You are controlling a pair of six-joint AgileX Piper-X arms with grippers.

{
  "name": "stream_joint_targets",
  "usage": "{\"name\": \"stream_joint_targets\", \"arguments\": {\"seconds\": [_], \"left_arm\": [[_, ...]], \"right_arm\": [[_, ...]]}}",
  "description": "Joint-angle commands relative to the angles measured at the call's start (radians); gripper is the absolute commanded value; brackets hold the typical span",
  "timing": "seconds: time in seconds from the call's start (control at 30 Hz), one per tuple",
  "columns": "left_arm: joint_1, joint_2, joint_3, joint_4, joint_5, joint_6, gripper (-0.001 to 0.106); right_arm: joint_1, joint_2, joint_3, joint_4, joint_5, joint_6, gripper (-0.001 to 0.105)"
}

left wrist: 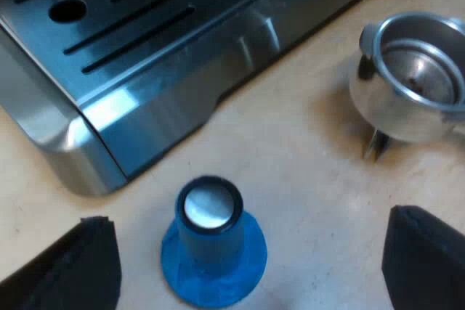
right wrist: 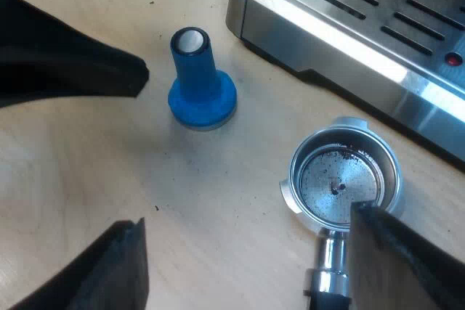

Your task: Grind coffee beans and then tamp

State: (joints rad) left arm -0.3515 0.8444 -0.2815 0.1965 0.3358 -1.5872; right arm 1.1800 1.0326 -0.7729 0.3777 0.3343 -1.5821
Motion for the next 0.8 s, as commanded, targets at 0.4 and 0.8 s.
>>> {"name": "stream_joint_targets", "arguments": {"seconds": [0.4, 0.8], "left_arm": [[-0.003, 0.102, 0.0, -0.096, -0.003, -0.028, 0.08], [-0.003, 0.244, 0.0, -0.206, -0.01, -0.051, 0.08]], "right_arm": [[0.0, -0.003, -0.003, -0.007, 0.007, -0.015, 0.06], [0.0, -0.003, -0.003, -0.007, 0.007, -0.015, 0.06]]}}
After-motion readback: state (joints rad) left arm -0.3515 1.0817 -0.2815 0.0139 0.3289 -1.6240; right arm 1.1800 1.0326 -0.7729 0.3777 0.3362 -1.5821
